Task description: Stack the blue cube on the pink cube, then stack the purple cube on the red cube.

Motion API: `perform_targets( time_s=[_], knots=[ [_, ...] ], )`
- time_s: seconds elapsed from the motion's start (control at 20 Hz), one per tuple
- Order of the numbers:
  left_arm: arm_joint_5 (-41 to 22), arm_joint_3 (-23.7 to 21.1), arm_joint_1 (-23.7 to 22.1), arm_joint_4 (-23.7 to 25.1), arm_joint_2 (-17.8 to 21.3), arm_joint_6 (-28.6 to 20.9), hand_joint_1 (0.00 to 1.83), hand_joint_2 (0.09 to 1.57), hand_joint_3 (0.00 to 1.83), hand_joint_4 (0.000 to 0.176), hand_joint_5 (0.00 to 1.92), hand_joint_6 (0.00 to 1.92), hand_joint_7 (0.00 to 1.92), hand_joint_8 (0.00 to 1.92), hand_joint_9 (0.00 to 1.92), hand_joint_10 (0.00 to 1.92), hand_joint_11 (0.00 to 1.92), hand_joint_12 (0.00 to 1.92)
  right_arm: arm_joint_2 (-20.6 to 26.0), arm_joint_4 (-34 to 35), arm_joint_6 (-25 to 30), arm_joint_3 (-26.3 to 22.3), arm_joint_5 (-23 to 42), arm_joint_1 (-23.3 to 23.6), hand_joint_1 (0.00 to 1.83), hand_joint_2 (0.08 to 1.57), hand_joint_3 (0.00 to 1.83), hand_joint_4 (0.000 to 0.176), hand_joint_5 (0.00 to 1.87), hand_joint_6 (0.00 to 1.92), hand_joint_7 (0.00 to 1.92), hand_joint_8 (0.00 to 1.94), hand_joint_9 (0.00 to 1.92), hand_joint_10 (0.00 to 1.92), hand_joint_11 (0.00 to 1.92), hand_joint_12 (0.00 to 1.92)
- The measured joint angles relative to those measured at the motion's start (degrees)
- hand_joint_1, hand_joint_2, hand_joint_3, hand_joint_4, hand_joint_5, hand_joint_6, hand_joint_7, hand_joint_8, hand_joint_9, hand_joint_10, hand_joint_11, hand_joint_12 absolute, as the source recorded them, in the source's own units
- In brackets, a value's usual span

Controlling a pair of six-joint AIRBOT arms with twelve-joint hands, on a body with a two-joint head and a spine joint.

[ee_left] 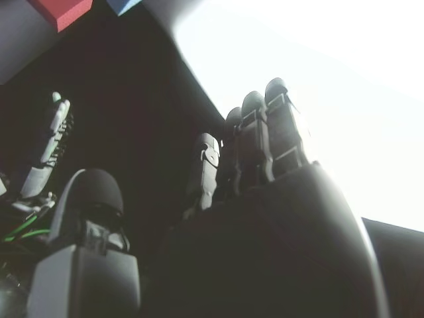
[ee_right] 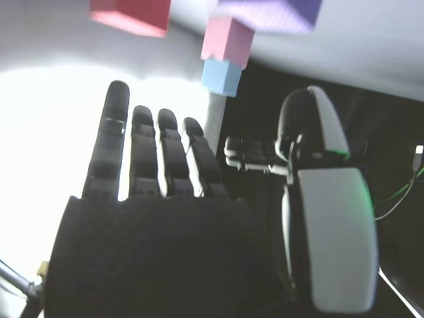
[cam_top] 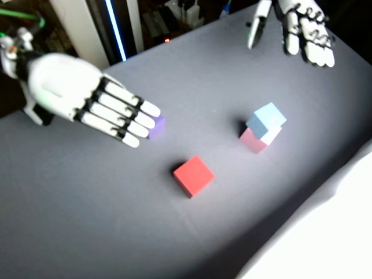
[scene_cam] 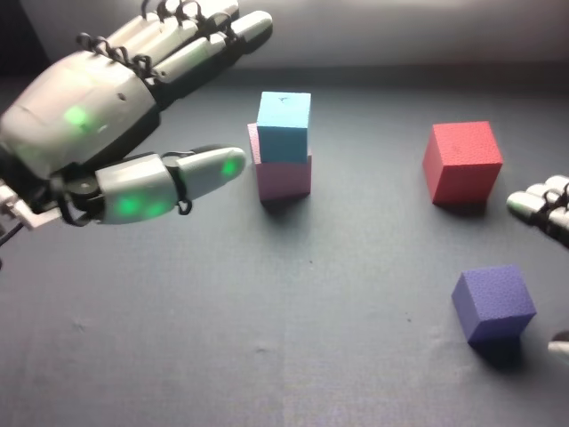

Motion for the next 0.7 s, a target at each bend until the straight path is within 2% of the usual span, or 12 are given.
perform_targets(
  time_s=[0.05,0.1,0.2,0.25,0.3,0.35,0.45,0.5,0.55,0.6,0.65,0.7],
  knots=[
    [-0.7,0.0,0.7,0.2,0.3,0.0,0.16,1.38,0.02,0.13,0.0,0.0,0.0,0.0,0.0,0.0,0.0,0.0,-0.9,0.5,0.3,0.7,-1.6,0.5,0.74,1.06,0.0,0.0,0.0,0.0,0.01,0.0,0.08,0.05,0.0,1.32],
    [-0.7,0.0,1.0,0.0,0.3,0.0,0.16,1.38,0.02,0.13,0.0,0.0,0.0,0.0,0.0,0.0,0.0,0.0,-1.4,0.7,0.4,1.2,-2.8,1.2,0.74,1.06,0.0,0.0,0.0,0.0,0.01,0.0,0.08,0.05,0.0,1.32],
    [-0.2,0.0,1.2,-0.3,0.3,0.0,0.14,1.38,0.01,0.147,0.0,0.0,0.0,0.0,0.0,0.0,0.0,0.0,-2.6,0.5,0.5,2.4,-4.3,2.6,0.8,1.08,0.0,0.0,0.0,0.0,0.03,0.0,0.12,0.09,0.0,1.24],
    [-0.3,0.0,1.2,-0.3,0.3,0.0,0.13,1.38,0.01,0.139,0.0,0.0,0.0,0.0,0.0,0.0,0.0,0.0,-3.3,0.3,0.5,3.0,-5.1,3.2,0.82,1.09,0.0,0.0,0.0,0.0,0.04,0.0,0.12,0.1,0.0,1.19],
    [-0.3,0.0,1.3,-0.3,0.3,0.0,0.12,1.38,0.01,0.129,0.0,0.0,0.0,0.0,0.0,0.0,0.0,0.0,-4.3,0.4,0.5,3.7,-6.5,3.9,0.83,1.09,0.0,0.0,0.0,0.0,0.07,0.01,0.13,0.13,0.0,1.34],
    [-0.4,0.0,1.3,-0.2,0.3,-0.1,0.12,1.38,0.01,0.129,0.0,0.0,0.0,0.0,0.0,0.0,0.0,0.0,-4.6,0.4,0.5,4.1,-7.3,4.2,0.83,1.09,0.0,0.0,0.0,0.0,0.07,0.01,0.13,0.13,0.0,1.34],
    [-0.4,0.0,1.4,-0.2,0.3,-0.2,0.13,1.38,0.0,0.164,0.0,0.0,0.0,0.0,0.0,0.0,0.0,0.0,-6.0,0.3,0.6,5.3,-10.2,6.0,0.92,1.1,0.0,0.0,0.02,0.01,0.19,0.03,0.0,0.55,0.0,1.56],
    [-0.4,0.0,1.4,-0.2,0.3,-0.2,0.13,1.38,0.0,0.164,0.0,0.0,0.0,0.0,0.0,0.0,0.0,0.0,-6.6,0.1,0.6,5.8,-11.1,6.6,0.92,1.1,0.0,0.0,0.02,0.01,0.19,0.03,0.0,0.55,0.0,1.56],
    [-0.5,0.0,1.4,-0.2,0.3,-0.2,0.16,1.38,0.0,0.173,0.0,0.0,0.0,0.0,0.0,0.0,0.0,0.0,-7.1,-0.4,0.6,6.3,-11.9,7.5,0.9,1.14,0.01,0.0,0.15,0.07,0.32,0.08,0.01,0.87,0.0,1.59],
    [-0.4,0.0,1.4,-0.2,0.3,-0.3,0.18,1.38,0.0,0.166,0.0,0.0,0.0,0.0,0.0,0.0,0.0,0.0,-7.6,-1.0,0.5,6.9,-12.9,8.4,0.91,1.16,0.01,0.0,0.25,0.12,0.42,0.12,0.07,0.97,0.0,1.61],
    [-0.6,-0.1,1.7,-0.2,0.3,-0.3,0.17,1.38,0.0,0.166,0.0,0.0,0.0,0.0,0.0,0.0,0.0,0.0,-8.4,-1.4,0.6,7.6,-13.9,9.5,1.22,1.21,0.0,0.0,0.55,0.31,0.69,1.11,0.44,1.26,0.28,1.8],
    [-0.5,-0.1,1.9,-0.2,0.3,-0.3,0.16,1.38,0.0,0.169,0.0,0.0,0.0,0.0,0.0,0.0,0.0,0.0,-8.9,-1.7,0.6,8.0,-14.6,10.2,1.33,1.19,0.0,0.0,0.66,1.01,0.86,1.16,0.76,1.44,0.6,1.74]
  ],
)
